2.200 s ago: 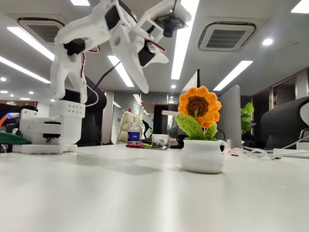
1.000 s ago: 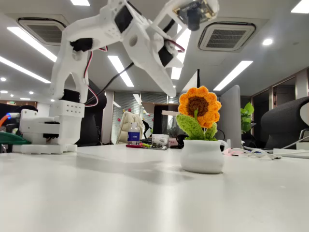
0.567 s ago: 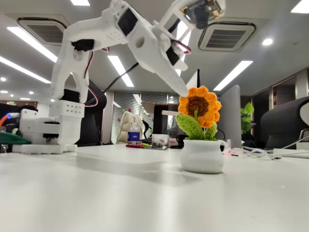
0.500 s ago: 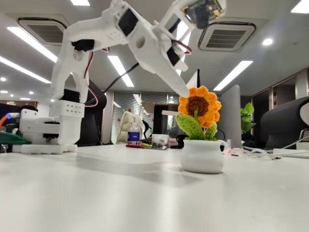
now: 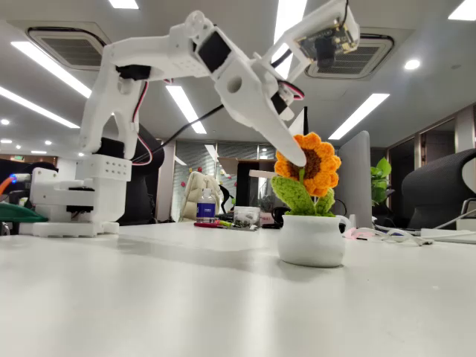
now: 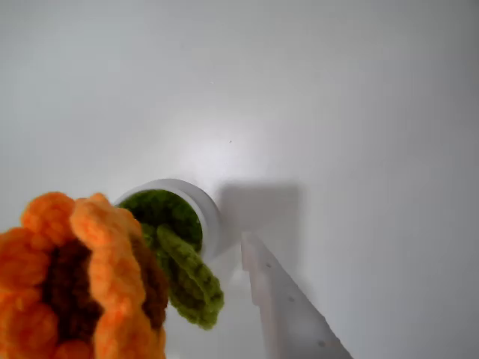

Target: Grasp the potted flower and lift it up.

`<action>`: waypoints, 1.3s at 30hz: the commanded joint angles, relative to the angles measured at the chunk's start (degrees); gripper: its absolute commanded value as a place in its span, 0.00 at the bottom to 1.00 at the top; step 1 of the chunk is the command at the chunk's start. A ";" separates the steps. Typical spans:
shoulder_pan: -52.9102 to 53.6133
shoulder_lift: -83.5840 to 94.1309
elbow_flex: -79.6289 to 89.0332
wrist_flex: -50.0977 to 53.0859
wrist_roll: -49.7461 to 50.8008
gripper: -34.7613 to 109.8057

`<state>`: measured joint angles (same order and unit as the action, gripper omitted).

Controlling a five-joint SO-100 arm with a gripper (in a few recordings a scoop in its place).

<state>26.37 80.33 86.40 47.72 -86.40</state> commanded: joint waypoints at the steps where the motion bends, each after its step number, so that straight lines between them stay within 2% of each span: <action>1: 0.09 0.97 -1.93 0.97 -0.18 0.93; 39: -1.41 0.79 -1.76 1.85 -0.09 0.92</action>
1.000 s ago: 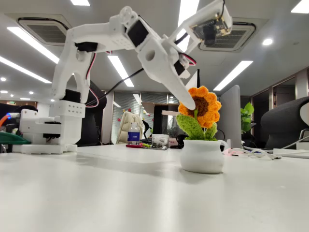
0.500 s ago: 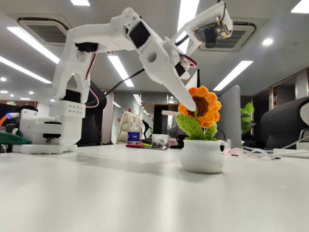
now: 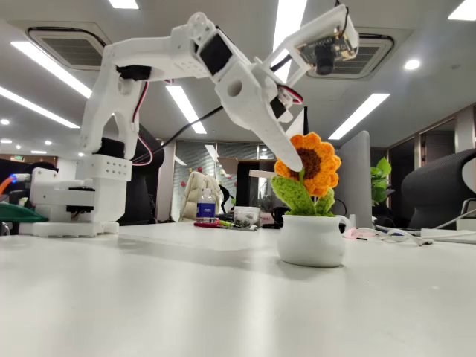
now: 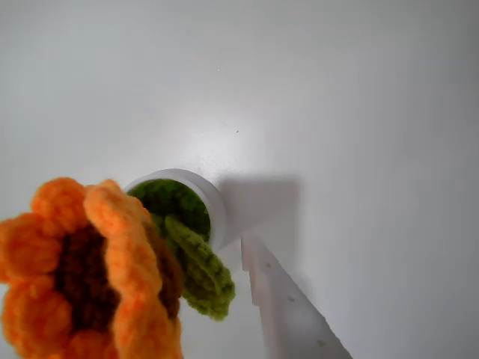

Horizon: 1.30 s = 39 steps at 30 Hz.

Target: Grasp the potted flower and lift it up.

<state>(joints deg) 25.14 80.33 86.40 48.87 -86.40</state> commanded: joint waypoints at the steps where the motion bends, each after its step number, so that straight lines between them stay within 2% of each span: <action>1: -0.26 0.79 -1.76 0.70 -0.09 0.91; 5: -0.26 0.79 -1.76 0.88 -0.18 0.87; 9: -0.35 0.79 -1.76 0.97 0.00 0.76; 12: -0.53 0.79 -1.76 1.14 0.00 0.63; 24: -1.14 0.53 -1.67 3.08 0.09 0.42; 25: -1.14 0.53 -1.67 3.34 0.18 0.30; 26: -1.23 0.62 -1.67 3.43 0.70 0.24; 39: -1.23 0.70 -1.67 2.99 0.79 0.24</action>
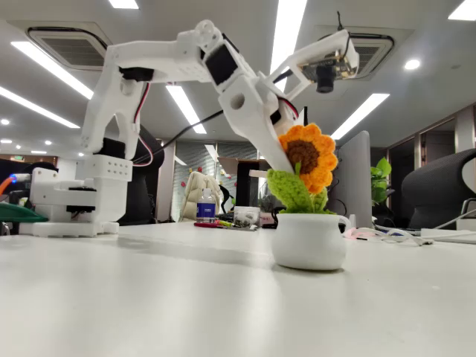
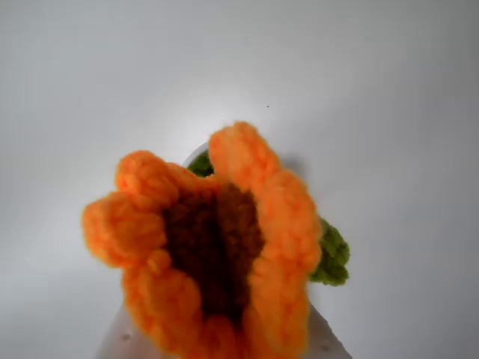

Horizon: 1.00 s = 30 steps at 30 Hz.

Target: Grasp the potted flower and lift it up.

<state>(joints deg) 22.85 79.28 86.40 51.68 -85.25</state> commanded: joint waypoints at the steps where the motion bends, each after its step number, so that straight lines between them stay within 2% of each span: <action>1: 1.05 1.76 -1.67 0.18 -0.35 0.24; 18: 0.44 7.38 -1.67 0.44 -0.26 0.24; 30: -0.62 24.61 -1.67 13.18 -1.58 0.24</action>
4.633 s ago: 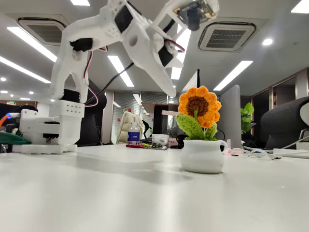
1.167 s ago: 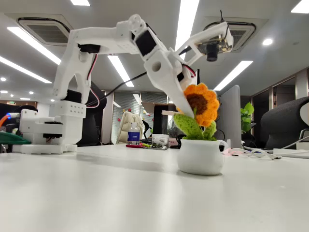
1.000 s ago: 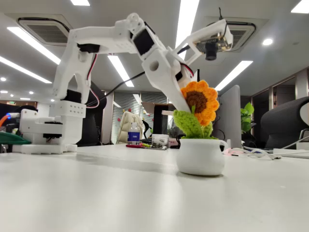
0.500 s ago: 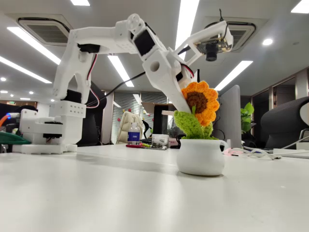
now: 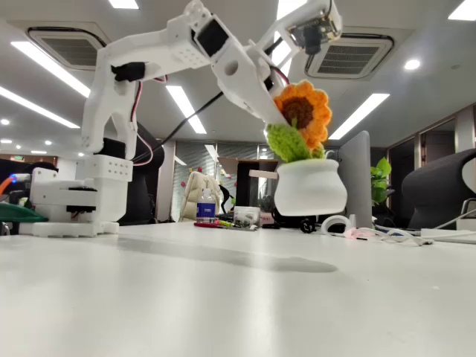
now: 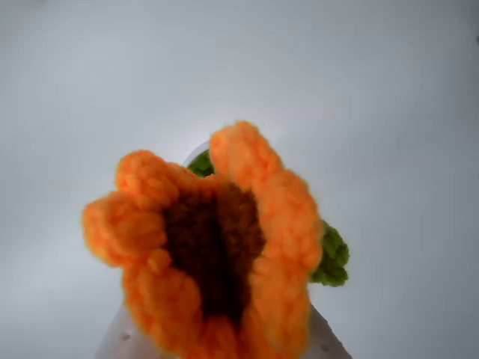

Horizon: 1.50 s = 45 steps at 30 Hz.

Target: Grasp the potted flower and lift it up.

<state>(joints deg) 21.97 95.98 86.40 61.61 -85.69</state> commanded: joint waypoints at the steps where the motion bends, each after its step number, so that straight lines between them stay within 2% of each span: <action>1: 0.18 9.76 -1.67 4.57 -1.14 0.24; 8: -0.35 24.79 -0.70 14.41 -1.67 0.24; 14: -0.35 43.95 10.55 16.00 -3.96 0.24; 23: -0.97 61.61 14.24 33.31 -4.22 0.24; 29: -1.49 71.89 14.41 40.96 -5.19 0.24; 45: -3.25 89.38 17.31 42.19 -6.50 0.24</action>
<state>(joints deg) 19.07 183.34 103.01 103.01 -91.05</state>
